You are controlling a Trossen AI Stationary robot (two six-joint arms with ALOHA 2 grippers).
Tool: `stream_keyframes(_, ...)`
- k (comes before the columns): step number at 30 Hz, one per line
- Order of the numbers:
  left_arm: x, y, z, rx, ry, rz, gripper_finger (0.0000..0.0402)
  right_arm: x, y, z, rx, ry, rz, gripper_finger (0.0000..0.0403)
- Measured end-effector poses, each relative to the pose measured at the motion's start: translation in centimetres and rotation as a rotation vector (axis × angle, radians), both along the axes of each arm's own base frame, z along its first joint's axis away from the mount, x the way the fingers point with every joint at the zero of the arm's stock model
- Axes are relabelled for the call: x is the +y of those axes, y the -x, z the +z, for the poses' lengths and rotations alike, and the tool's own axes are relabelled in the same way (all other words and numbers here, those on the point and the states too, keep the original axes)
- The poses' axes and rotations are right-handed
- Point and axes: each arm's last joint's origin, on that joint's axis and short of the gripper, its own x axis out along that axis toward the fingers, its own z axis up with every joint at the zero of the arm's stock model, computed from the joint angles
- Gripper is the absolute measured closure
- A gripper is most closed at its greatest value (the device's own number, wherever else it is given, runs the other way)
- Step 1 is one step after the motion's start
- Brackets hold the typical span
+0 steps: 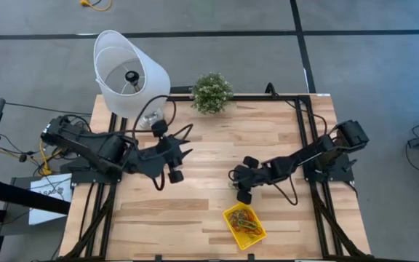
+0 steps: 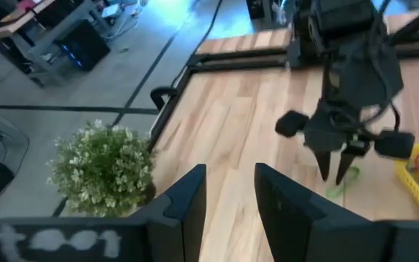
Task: Pick and place items into bin
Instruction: Put the green rubber band into the bin
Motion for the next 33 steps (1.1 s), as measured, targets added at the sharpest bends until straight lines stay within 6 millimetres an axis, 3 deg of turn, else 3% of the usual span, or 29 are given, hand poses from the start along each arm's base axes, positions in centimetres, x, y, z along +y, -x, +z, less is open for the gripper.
stream_keyframes(5, 0.0, 0.0, -0.8, 0.032, -0.005, 0.005, 0.0293, -0.4, -0.2, 0.0, 0.013, -0.046, 0.013, 0.0321)
stream_keyframes(10, 0.0, 0.0, -1.6, 0.052, 0.003, 0.017, 0.0293, -0.8, -0.8, -1.6, 0.048, -0.070, 0.014, 0.0321)
stream_keyframes(17, 0.0, 0.0, -1.7, 0.047, 0.013, 0.022, 0.0293, -1.4, -2.2, -2.3, 0.077, -0.031, 0.021, 0.0322)
stream_keyframes(20, 0.0, 0.0, -1.7, 0.046, 0.018, 0.026, 0.0293, -1.7, -2.8, -2.0, 0.071, -0.020, 0.037, 0.0333)
stream_keyframes(25, 0.0, 0.0, -1.7, 0.040, 0.022, 0.027, 0.0293, -1.9, -3.2, -1.7, 0.060, -0.002, 0.054, 0.0392)
stream_keyframes(29, 0.0, 0.0, -1.7, 0.040, 0.022, 0.027, 0.0293, -1.7, -3.1, -1.3, 0.052, -0.009, 0.065, 0.0394)
stream_keyframes(33, 0.0, 0.0, -1.7, 0.045, 0.024, 0.023, 0.0293, -0.5, -2.5, 1.7, -0.041, -0.062, 0.111, 0.0399)
